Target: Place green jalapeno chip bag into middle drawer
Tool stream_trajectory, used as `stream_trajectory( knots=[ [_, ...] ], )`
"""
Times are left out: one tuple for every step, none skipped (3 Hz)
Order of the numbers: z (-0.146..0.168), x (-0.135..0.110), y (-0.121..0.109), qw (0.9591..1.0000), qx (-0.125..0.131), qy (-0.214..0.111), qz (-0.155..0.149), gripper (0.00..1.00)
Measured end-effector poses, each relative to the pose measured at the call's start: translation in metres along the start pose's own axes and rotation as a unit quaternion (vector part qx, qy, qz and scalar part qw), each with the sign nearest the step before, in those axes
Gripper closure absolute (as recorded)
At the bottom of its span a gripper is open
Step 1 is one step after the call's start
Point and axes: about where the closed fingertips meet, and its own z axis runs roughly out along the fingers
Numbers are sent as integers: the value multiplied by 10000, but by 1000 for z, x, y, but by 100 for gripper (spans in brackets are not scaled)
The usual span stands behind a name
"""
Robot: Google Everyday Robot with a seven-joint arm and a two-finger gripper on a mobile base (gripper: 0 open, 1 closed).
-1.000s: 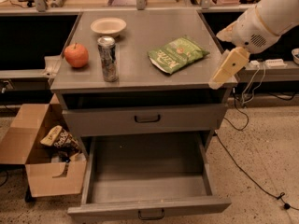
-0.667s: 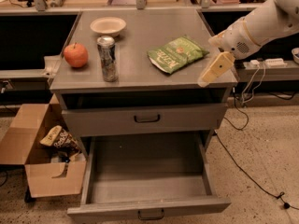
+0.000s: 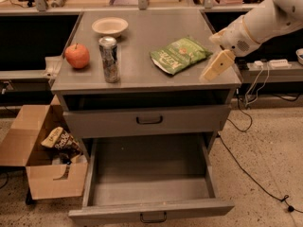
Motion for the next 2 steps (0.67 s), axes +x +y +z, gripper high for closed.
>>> stream_trajectory(
  knots=[
    [10, 5, -35, 9999, 131, -50, -98, 0],
    [21, 8, -67, 9994, 310, -125, -23, 0]
  ],
)
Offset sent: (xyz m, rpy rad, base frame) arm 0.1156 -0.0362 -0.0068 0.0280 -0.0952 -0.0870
